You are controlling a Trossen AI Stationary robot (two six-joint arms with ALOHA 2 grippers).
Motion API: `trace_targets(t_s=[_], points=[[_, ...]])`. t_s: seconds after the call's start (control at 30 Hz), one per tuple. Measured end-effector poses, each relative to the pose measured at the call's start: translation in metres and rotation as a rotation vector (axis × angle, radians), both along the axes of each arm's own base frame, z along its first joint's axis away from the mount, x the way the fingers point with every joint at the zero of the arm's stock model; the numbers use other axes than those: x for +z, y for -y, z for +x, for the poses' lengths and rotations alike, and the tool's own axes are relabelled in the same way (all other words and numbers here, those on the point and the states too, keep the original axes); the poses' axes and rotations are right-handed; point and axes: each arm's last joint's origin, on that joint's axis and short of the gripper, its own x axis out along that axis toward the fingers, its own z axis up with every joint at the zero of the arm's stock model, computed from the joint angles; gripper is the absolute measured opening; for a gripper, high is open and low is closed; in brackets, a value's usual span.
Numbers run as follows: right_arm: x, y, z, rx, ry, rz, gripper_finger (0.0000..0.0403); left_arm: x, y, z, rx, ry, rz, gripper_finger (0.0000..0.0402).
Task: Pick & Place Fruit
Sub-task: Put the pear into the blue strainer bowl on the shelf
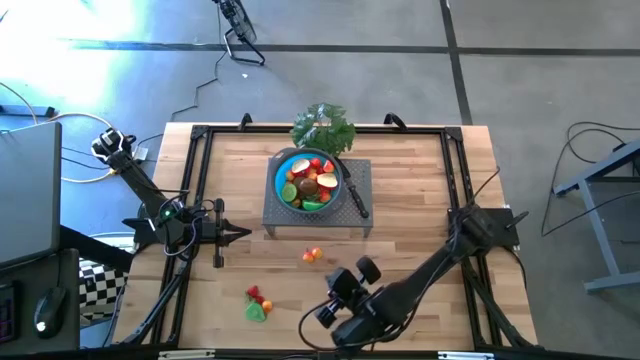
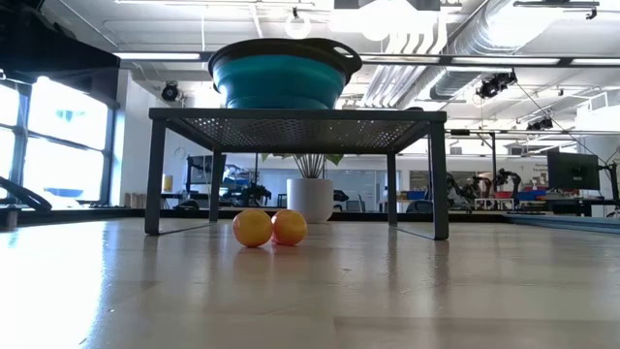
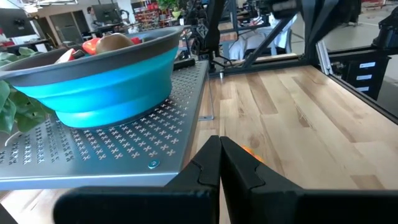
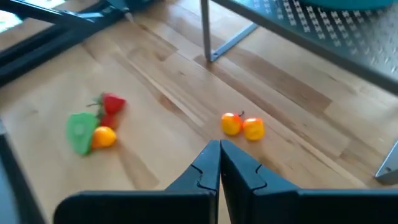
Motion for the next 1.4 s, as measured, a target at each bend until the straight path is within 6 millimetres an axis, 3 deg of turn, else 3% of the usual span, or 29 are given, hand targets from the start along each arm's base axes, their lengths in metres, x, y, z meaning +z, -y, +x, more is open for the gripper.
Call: trace_targets(t_s=[0.3,0.67,0.9,1.07,1.2,1.3,1.4], points=[[-0.047,-0.005,0.008,-0.087,-0.057,-0.037,0.0003,0.000,0.000,0.000,0.000,-0.001,0.003,0.0000],[-0.091,-0.013,-0.014,-0.186,-0.078,0.003,0.0002,0.000,0.000,0.000,0.000,-0.001,0.003,0.0000],[-0.127,-0.016,-0.008,-0.109,-0.033,0.105,0.0002,0.000,0.000,0.000,0.000,0.000,0.003,0.0000],[-0.125,0.002,0.002,0.014,-0.080,0.151,0.0002,0.000,0.000,0.000,0.001,0.000,0.003,0.0000],[-0.111,0.020,-0.005,0.063,-0.039,0.161,0.0002,0.000,0.000,0.000,0.001,0.000,0.003,0.0000],[-0.106,0.031,-0.019,0.085,0.036,0.181,0.0002,0.000,0.000,0.000,0.001,0.000,0.003,0.0000],[-0.113,0.038,-0.036,0.105,0.166,0.230,0.0002,0.000,0.000,0.000,0.001,-0.001,0.003,0.0000]])
